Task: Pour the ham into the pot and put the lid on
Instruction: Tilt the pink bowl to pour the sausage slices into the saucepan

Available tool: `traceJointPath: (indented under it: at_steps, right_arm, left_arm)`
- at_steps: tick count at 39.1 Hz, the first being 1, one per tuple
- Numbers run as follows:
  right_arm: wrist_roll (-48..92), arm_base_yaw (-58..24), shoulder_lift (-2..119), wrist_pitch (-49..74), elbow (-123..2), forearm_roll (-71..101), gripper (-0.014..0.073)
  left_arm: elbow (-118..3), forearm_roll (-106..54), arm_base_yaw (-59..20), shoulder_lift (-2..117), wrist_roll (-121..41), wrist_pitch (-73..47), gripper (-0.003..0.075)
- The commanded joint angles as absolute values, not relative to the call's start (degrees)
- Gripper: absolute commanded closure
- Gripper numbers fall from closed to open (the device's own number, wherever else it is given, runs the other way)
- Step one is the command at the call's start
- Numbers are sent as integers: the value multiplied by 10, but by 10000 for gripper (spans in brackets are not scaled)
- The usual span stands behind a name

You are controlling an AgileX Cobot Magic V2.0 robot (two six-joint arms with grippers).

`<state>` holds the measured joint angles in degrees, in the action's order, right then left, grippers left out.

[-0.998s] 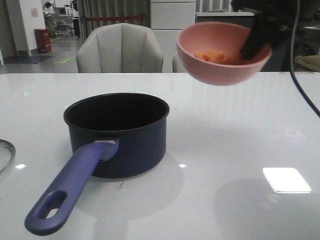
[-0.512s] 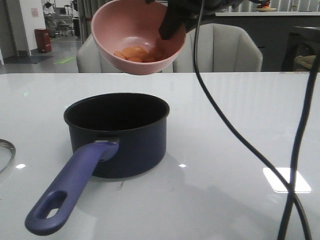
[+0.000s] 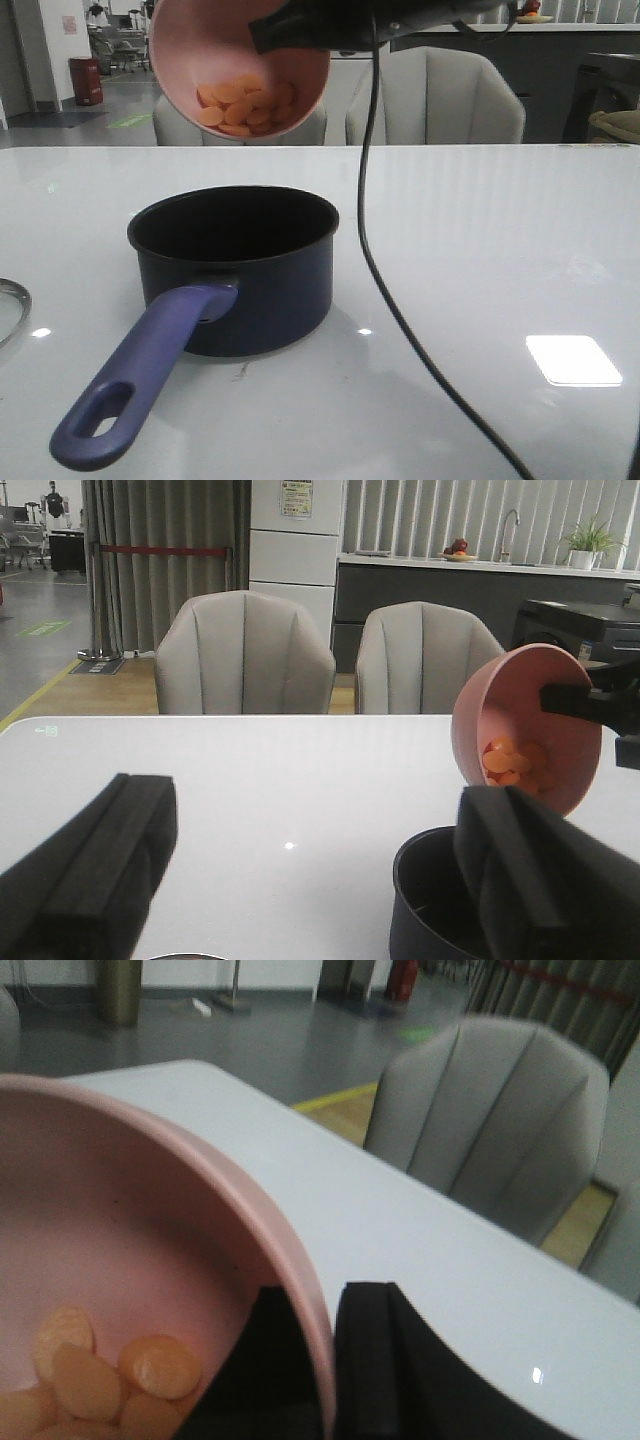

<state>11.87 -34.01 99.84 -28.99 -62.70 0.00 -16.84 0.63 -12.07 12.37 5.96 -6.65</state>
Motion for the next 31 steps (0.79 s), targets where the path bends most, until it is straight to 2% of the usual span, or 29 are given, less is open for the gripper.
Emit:
traceJointPath:
  at_steps: [1,5,12,19,31]
  right_arm:
    - [140,-342,983,-494,-604,-51,459]
    - [169,-342,1000,-607,-576,-78,459]
    - [271,-342,1034,-734,-553,-85,459]
    - [403,-343,1051,-738,-553,-97,459]
    - [483,-343,1054,-738,-553,-96,459]
  left_arm:
    - [-184,0,-124,129,61,-18,117]
    - [-184,0,-124,129,61,-18,117]
    - [-184,0,-124,129,61,-18,117]
    - [-184,0,-124,129,61,-18,117]
    - [-184,0,-124,129,61,-18,117]
